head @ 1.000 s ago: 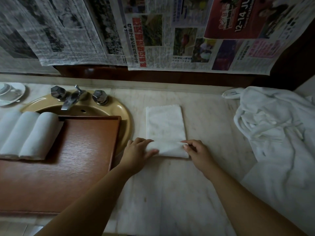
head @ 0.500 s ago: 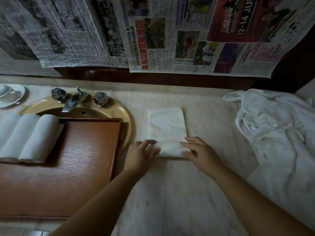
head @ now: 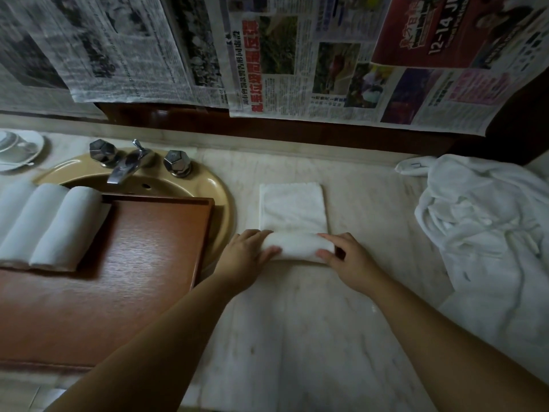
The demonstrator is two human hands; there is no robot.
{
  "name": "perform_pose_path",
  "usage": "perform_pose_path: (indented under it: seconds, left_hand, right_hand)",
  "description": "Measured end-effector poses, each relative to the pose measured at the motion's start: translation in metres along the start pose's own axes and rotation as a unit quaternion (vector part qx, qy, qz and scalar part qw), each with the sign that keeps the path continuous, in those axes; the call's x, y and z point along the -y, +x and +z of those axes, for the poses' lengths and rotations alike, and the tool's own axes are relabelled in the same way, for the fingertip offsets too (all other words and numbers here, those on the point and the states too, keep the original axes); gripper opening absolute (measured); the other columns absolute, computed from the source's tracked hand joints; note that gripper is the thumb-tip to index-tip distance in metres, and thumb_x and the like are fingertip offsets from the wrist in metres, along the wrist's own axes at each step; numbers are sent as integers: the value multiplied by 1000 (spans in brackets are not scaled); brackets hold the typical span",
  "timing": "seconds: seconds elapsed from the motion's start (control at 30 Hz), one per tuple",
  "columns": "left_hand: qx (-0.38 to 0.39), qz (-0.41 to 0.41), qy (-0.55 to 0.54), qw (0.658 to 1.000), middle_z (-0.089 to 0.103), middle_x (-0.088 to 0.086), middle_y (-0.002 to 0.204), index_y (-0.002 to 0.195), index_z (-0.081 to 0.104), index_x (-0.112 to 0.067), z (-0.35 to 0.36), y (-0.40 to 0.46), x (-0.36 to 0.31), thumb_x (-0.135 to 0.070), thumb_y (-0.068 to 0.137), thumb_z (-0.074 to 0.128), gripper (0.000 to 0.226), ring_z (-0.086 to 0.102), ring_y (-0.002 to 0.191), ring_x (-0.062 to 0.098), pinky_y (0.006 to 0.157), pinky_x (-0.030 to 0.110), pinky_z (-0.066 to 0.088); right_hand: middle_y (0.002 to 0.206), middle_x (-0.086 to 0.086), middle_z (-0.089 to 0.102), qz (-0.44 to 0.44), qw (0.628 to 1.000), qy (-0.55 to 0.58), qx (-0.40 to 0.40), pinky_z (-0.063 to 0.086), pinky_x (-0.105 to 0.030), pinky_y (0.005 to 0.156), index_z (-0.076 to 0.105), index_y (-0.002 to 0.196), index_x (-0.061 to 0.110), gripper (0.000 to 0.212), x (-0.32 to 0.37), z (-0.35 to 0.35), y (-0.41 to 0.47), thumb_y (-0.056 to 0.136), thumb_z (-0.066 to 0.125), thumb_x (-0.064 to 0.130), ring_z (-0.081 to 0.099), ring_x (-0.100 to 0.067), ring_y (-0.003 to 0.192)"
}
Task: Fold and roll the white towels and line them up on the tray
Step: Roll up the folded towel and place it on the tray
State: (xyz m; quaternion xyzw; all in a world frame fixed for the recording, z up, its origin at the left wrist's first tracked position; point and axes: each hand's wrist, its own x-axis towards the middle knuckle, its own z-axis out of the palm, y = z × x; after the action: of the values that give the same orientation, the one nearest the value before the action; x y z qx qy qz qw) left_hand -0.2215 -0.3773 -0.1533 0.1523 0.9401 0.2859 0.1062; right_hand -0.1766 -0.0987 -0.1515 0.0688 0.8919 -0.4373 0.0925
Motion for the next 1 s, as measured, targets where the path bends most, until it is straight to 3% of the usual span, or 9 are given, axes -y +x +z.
perform_pose_path:
  seconds: [0.17,0.3,0.37,0.4,0.5,0.6,0.73,0.83,1.0]
  left_hand:
    - [-2,-132,-188,973,69,-5,117,130,66,-34,-6,11,-15,-68,91,65,52,67,103,14,89,33,56]
    - [10,-190,-228,955,69,4,92,119,55,-36,-10,6,-23,-68,82,76,53,67,75,15,67,32,57]
    - [22,-203,-227,952,69,4,85,117,51,-34,-11,-2,-27,-68,81,77,56,67,71,16,64,34,56]
    - [19,-209,-223,952,69,1,83,116,50,-34,-11,-6,-30,-68,80,77,56,67,71,17,64,35,56]
    - [-22,-213,-214,953,69,-4,91,112,50,-37,-7,-14,-42,-67,82,75,49,69,80,19,66,34,59]
    - [-114,-138,-93,979,59,-9,118,107,68,-41,4,-22,-48,-63,88,72,29,51,108,15,87,36,52]
    - [-219,61,70,971,69,-2,116,103,81,-26,17,-24,-31,-45,96,72,23,55,100,30,78,40,49]
    - [-125,134,118,976,65,-4,130,133,69,-24,14,-30,-9,-54,94,67,49,56,106,27,84,41,51]
    - [-57,116,94,987,65,-4,136,142,63,-24,7,-41,-6,-67,95,52,64,56,101,22,91,42,53]
  right_hand:
    - [118,9,69,87,991,95,30,45,-22,90,68,133,25,38,7,-8,16,99,66,43,64,-11,112]
    - [124,7,70,120,984,127,41,52,-29,90,70,125,30,34,-1,-10,12,96,68,48,65,-10,111]
    - [114,-5,74,137,975,171,38,59,-42,87,68,114,38,23,-6,-7,3,93,73,46,69,-16,99]
    - [105,-11,74,146,970,192,34,60,-43,75,64,107,43,19,-5,-7,-3,92,76,43,68,-19,86]
    - [78,-9,65,131,977,167,8,49,-30,56,62,96,40,18,1,-8,-10,91,78,36,56,-16,60]
    - [102,-4,63,29,995,5,-100,46,-23,77,76,96,32,7,5,-3,-21,90,80,31,63,-15,78]
    - [140,-1,60,-102,980,-140,-95,46,-22,92,75,124,14,35,3,0,-35,94,75,31,65,-17,110]
    - [142,3,59,-119,977,-172,-43,50,-24,97,64,140,11,62,-7,-5,-46,87,83,37,66,-11,97]
    - [129,10,60,-81,989,-118,-27,47,-17,87,59,145,18,61,-14,-2,-63,91,77,40,60,-6,87]
